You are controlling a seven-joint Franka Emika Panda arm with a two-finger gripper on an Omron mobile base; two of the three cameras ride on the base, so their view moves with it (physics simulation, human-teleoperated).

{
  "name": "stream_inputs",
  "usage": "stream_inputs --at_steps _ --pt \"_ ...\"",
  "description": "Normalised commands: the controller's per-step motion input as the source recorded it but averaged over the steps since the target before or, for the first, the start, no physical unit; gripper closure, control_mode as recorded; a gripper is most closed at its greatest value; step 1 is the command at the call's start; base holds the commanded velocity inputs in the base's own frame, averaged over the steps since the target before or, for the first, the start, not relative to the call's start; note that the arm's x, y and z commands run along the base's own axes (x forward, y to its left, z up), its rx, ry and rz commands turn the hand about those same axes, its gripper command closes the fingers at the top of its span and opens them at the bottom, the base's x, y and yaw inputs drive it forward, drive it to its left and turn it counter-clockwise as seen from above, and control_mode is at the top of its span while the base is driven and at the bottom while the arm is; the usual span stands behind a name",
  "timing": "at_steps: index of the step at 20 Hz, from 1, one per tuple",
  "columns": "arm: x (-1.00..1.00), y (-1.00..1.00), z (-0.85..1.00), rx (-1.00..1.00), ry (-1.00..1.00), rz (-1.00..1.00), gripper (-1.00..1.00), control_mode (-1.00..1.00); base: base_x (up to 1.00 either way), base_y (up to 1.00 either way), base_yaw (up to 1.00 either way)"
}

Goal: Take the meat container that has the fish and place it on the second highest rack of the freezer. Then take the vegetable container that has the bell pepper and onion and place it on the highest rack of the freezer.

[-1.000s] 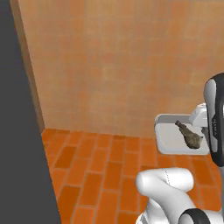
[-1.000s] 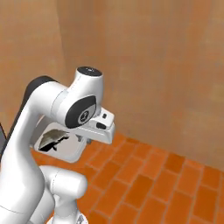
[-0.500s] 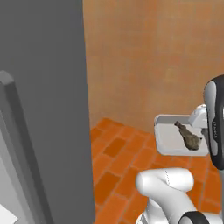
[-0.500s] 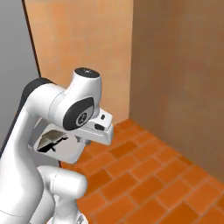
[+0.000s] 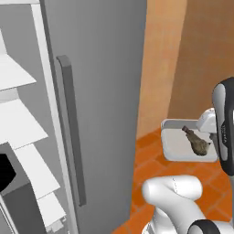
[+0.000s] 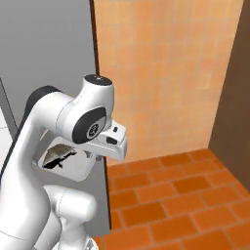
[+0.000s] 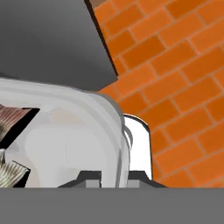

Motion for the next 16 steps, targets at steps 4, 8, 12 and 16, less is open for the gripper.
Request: stream_inputs --at_steps 4,8,12,16 --pt "0.00 0.00 0.00 0.00 0.00 0.00 1.00 1.00 0.00 0.34 0.56" --pt "0.00 0.00 0.00 0.00 0.00 0.00 1.00 1.00 0.00 0.42 0.54" --pt "0.00 0.00 0.00 0.00 0.00 0.00 1.00 1.00 0.13 0.24 0.58" --pt "0.00 0.00 0.00 0.00 0.00 0.00 1.00 1.00 0.43 0.10 0.52"
